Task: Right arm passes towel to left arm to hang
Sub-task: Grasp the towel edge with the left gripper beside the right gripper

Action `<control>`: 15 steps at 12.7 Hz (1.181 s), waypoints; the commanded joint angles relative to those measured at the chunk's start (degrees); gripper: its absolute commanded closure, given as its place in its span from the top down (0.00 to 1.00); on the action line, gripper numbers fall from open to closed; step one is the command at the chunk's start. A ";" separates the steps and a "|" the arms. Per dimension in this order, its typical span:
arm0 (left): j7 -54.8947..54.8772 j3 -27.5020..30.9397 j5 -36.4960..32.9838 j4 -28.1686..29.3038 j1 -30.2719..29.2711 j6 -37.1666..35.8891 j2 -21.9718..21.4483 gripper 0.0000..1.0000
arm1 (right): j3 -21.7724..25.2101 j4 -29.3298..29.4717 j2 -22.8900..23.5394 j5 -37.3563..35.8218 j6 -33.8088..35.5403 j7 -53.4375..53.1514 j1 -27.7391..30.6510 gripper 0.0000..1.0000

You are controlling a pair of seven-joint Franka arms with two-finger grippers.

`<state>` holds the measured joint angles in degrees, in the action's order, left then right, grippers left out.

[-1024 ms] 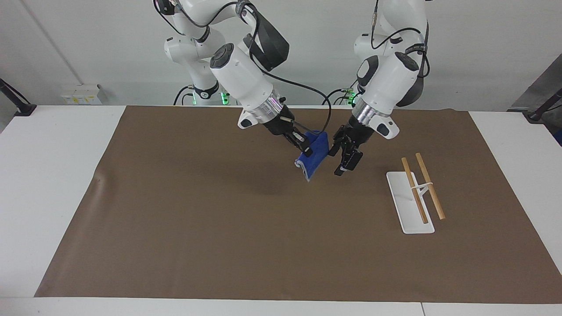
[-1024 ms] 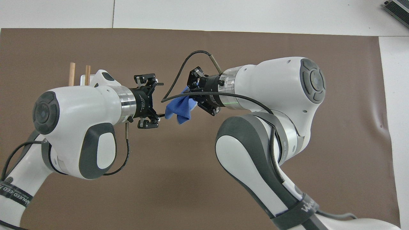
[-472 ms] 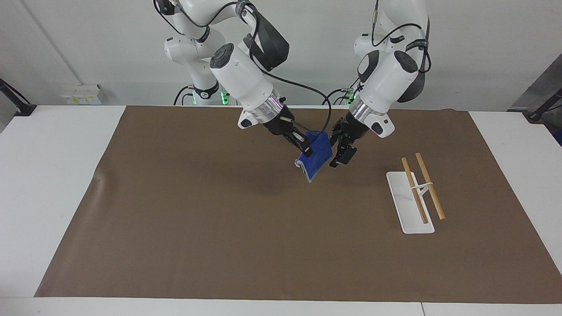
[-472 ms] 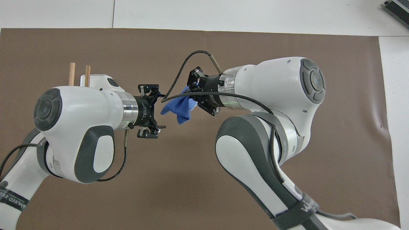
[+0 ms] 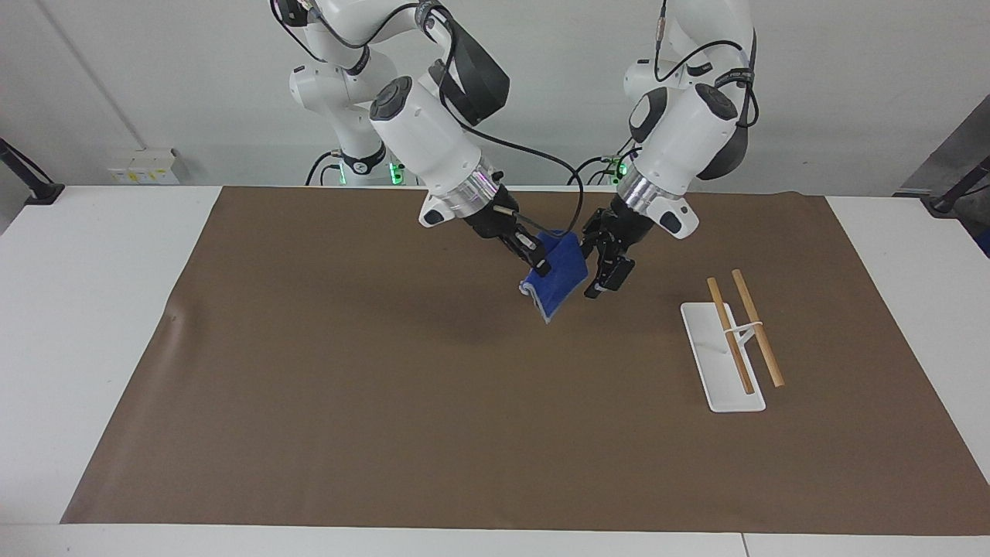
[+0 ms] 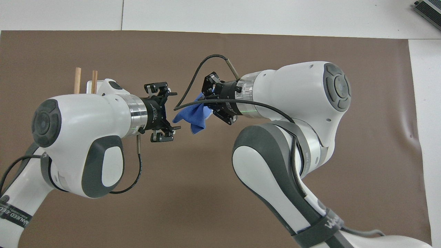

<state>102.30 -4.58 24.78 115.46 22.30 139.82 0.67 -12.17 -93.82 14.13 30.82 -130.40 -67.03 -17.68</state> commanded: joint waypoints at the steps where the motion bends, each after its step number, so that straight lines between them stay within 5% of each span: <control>1: 3.69 0.45 0.98 0.47 1.07 5.79 0.29 1.00 | -0.58 0.57 0.28 1.26 0.84 -0.38 0.72 0.00; 6: 2.64 0.54 0.98 0.64 1.07 8.89 0.91 0.96 | -0.58 0.57 0.37 1.26 0.84 -0.38 0.72 0.00; 12: -3.95 0.54 0.98 1.26 2.31 8.10 0.56 0.27 | -0.58 0.48 0.28 1.26 0.84 -0.38 0.72 0.00; 15: -4.22 0.54 0.98 1.61 2.31 8.18 0.47 0.03 | -0.58 0.57 0.28 1.26 0.84 -0.38 0.72 0.03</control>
<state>99.65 -4.72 24.77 115.92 23.82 147.35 1.69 -12.17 -93.83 14.16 30.82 -130.39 -67.03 -17.68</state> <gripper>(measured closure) 0.811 0.921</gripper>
